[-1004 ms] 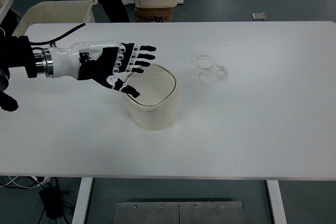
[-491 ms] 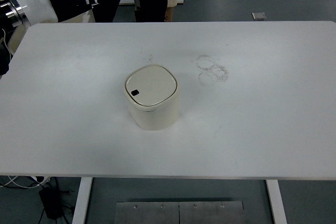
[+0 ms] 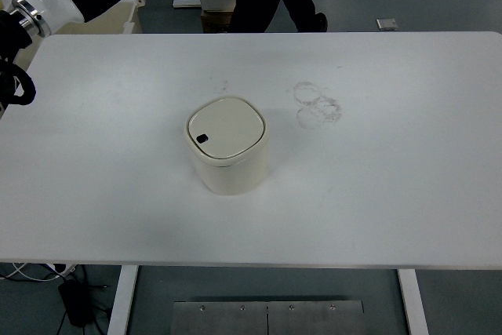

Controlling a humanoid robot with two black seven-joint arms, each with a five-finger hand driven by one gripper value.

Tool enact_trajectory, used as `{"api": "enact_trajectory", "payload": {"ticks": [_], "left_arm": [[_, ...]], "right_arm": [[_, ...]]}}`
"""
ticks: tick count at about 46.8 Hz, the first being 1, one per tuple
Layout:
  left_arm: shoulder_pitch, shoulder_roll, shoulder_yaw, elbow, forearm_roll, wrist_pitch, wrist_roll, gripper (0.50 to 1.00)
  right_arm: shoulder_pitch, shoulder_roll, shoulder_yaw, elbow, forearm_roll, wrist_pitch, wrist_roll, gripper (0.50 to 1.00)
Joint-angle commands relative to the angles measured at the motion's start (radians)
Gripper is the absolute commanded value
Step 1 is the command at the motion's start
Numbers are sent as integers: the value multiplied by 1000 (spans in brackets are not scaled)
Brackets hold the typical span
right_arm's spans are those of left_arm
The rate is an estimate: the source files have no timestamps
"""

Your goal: Close trash bin

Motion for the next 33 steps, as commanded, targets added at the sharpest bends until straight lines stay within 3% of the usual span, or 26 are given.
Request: {"api": "enact_trajectory", "payload": {"ticks": [1, 14, 33], "left_arm": [[42, -30, -40, 47, 1, -1, 0, 1000], [145, -124, -172, 166, 1, -3, 0, 1000], [162, -251, -263, 386, 1, -30, -12, 1000]], "right_arm": [[0, 0, 0, 0, 0, -2, 0, 993], [5, 0, 0, 1, 1, 8, 0, 993], [1, 0, 2, 1, 3, 8, 0, 993]]}}
